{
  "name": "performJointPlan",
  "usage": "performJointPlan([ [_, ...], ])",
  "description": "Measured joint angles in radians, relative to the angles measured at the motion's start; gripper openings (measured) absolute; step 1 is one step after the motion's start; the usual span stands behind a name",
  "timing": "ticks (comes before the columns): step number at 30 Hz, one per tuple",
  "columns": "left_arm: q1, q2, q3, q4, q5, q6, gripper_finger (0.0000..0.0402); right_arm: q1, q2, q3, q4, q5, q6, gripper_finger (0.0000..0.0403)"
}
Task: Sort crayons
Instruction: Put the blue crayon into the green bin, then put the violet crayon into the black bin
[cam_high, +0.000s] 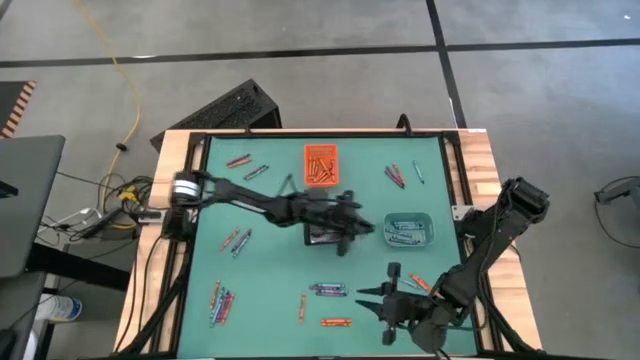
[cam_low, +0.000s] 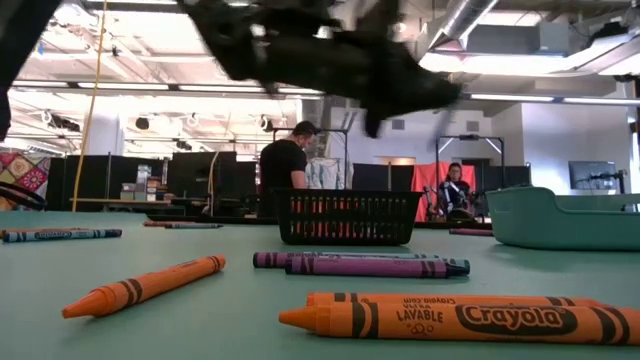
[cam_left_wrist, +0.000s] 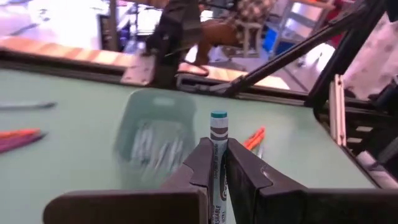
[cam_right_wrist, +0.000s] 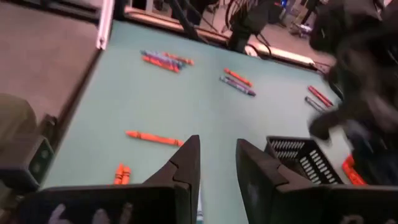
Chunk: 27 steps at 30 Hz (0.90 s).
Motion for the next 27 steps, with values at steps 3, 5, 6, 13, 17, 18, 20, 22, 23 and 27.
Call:
performJointPlan([
  [3,0.008,0.104,0.157,-0.049,0.038,-0.001,0.0013,0.018,-0.014,0.000,0.000,0.032,0.000,0.0102],
  [5,0.016,0.172,0.262,-0.094,0.054,-0.001,0.0013,0.028,-0.021,0.000,-0.004,0.044,-0.005,0.0102],
  [6,0.020,0.201,0.310,-0.131,0.060,-0.002,0.0013,0.032,-0.023,0.000,-0.002,0.046,-0.007,0.0102],
  [13,0.032,0.373,0.595,-0.276,0.132,0.002,0.0013,0.047,-0.029,0.000,-0.023,0.058,-0.010,0.0102],
  [17,0.032,0.421,0.668,-0.313,0.133,0.020,0.0018,0.047,-0.029,0.000,-0.027,0.060,-0.009,0.0102],
  [18,0.032,0.421,0.672,-0.327,0.133,0.029,0.0022,0.047,-0.029,0.000,-0.027,0.060,-0.008,0.0102],
  [20,0.032,0.421,0.672,-0.323,0.133,0.076,0.0033,0.047,-0.029,0.000,-0.030,0.060,-0.006,0.0102],
  [22,0.032,0.418,0.673,-0.328,0.133,0.101,0.0050,0.047,-0.029,0.000,-0.033,0.060,-0.006,0.0102],
  [23,0.032,0.417,0.675,-0.345,0.133,0.103,0.0059,0.047,-0.029,0.000,-0.033,0.060,-0.006,0.0102],
  [27,0.041,0.404,0.692,-0.408,0.133,0.109,0.0094,0.047,-0.029,0.000,-0.032,0.061,-0.006,0.0102],
])
